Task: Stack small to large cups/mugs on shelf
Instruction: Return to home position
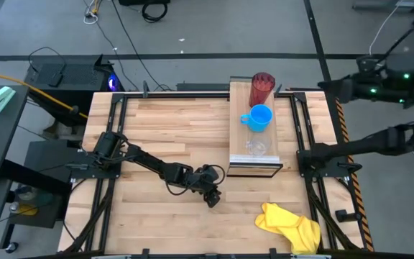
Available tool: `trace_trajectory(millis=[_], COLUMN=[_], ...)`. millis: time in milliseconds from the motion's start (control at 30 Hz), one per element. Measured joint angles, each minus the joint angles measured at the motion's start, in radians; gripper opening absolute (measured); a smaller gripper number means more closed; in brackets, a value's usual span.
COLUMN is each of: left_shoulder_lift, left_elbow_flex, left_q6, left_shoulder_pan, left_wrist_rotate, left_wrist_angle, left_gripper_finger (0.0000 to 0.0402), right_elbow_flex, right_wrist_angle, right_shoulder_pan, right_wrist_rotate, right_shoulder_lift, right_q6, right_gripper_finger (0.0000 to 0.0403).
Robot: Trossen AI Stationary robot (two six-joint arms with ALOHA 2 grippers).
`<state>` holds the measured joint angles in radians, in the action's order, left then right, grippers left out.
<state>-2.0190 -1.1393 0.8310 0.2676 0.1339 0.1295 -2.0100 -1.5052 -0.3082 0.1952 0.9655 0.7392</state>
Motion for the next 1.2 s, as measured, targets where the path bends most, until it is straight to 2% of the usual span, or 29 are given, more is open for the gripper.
trace_trajectory(millis=[100, 233, 300, 367, 467, 533, 633, 700, 800, 967, 1067, 1200], left_shoulder_lift=[0.000, 0.000, 0.002, 0.015, 0.064, 0.119, 0.246, 0.346, 0.509, 0.767, 0.897, 1.046], left_elbow_flex=[0.000, 0.000, 0.000, 0.001, 0.001, 0.001, 0.001, 0.001, 0.000, -0.001, 0.000, 0.000], left_q6=[0.050, 0.082, 0.075, 0.053, -0.002, -0.058, -0.183, -0.292, -0.462, -0.714, -0.735, -0.604], left_shoulder_pan=[-0.003, -0.013, -0.019, -0.019, -0.018, -0.018, -0.019, -0.019, -0.022, -0.024, -0.024, -0.009], left_wrist_rotate=[0.000, -0.014, -0.054, -0.103, -0.168, -0.197, -0.218, -0.219, -0.219, -0.218, -0.217, -0.217], left_wrist_angle=[0.012, 0.090, 0.163, 0.246, 0.343, 0.380, 0.383, 0.369, 0.335, 0.161, 0.097, 0.091], left_gripper_finger=[0.0172, 0.0172, 0.0172, 0.0172, 0.0172, 0.0172, 0.0172, 0.0172, 0.0172, 0.0172, 0.0172, 0.0172], right_elbow_flex=[0.147, 0.411, 0.564, 0.705, 0.881, 0.959, 1.030, 1.055, 1.070, 1.052, 0.989, 0.877], right_wrist_angle=[0.074, 0.239, 0.371, 0.584, 1.058, 1.383, 1.696, 1.768, 1.750, 1.792, 1.799, 1.792], right_shoulder_pan=[0.018, 0.017, 0.017, 0.020, 0.064, 0.122, 0.222, 0.289, 0.382, 0.534, 0.584, 0.621], right_wrist_rotate=[0.081, 0.063, -0.018, -0.148, -0.401, -0.527, -0.549, -0.537, -0.538, -0.537, -0.541, -0.616], right_shoulder_lift=[-0.085, -0.191, -0.236, -0.277, -0.313, -0.313, -0.310, -0.312, -0.307, -0.277, -0.277, -0.281], right_q6=[0.009, -0.028, -0.043, -0.053, -0.083, -0.092, -0.119, -0.138, -0.136, -0.146, -0.159, -0.140], right_gripper_finger=[0.0085, 0.0085, 0.0085, 0.0085, 0.0085, 0.0085, 0.0085, 0.0085, 0.0085, 0.0085, 0.0085, 0.0085])
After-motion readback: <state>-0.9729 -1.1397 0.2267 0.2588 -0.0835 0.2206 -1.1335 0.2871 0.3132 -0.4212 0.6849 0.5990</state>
